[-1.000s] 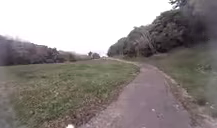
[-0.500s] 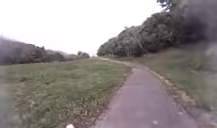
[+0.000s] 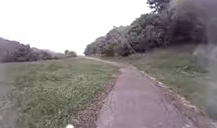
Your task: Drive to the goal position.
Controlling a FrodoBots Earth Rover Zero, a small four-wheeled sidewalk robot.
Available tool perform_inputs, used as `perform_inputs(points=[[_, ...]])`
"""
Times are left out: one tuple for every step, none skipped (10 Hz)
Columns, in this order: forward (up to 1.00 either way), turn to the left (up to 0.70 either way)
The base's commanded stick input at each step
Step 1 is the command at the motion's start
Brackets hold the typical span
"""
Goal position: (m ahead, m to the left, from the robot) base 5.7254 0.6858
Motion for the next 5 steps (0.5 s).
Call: perform_inputs(points=[[0.84, -0.34], [0.84, 0.01], [0.84, 0.0], [0.84, 0.0], [0.84, 0.0]])
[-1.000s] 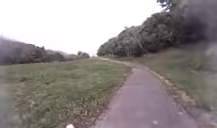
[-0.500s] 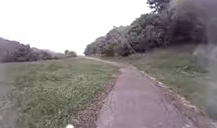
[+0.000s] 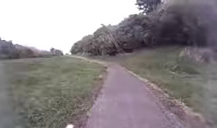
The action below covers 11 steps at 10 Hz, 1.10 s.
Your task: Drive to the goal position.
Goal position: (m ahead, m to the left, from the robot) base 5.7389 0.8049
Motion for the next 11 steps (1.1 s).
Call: perform_inputs(points=[[0.84, 0.0], [0.84, 0.0], [0.84, 0.0], [0.84, 0.0], [0.84, -0.09], [0.84, -0.2], [0.84, -0.32], [0.84, -0.34], [0.84, -0.34], [0.84, -0.34], [0.84, -0.34]])
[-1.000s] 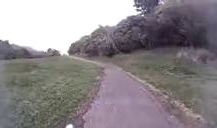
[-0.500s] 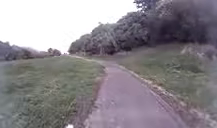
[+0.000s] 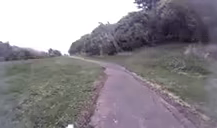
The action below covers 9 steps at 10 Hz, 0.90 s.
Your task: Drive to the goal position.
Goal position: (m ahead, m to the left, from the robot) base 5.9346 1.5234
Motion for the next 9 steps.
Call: perform_inputs(points=[[0.84, 0.0], [0.85, 0.0], [0.85, 0.0], [0.85, 0.0], [0.85, 0.0], [0.85, -0.05], [0.85, -0.15], [0.85, -0.28], [0.85, -0.34]])
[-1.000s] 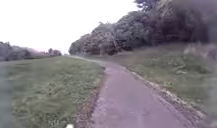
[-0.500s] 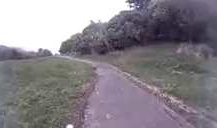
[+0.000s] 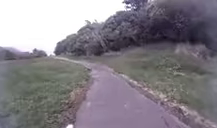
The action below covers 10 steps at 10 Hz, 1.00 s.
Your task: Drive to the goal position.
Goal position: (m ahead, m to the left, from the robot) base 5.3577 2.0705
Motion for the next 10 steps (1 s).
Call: perform_inputs(points=[[0.85, -0.34], [0.85, -0.34], [0.85, 0.0], [0.85, 0.0], [0.85, 0.0], [0.85, 0.0], [0.85, 0.0], [0.85, 0.0], [0.85, 0.0], [0.85, 0.0]])
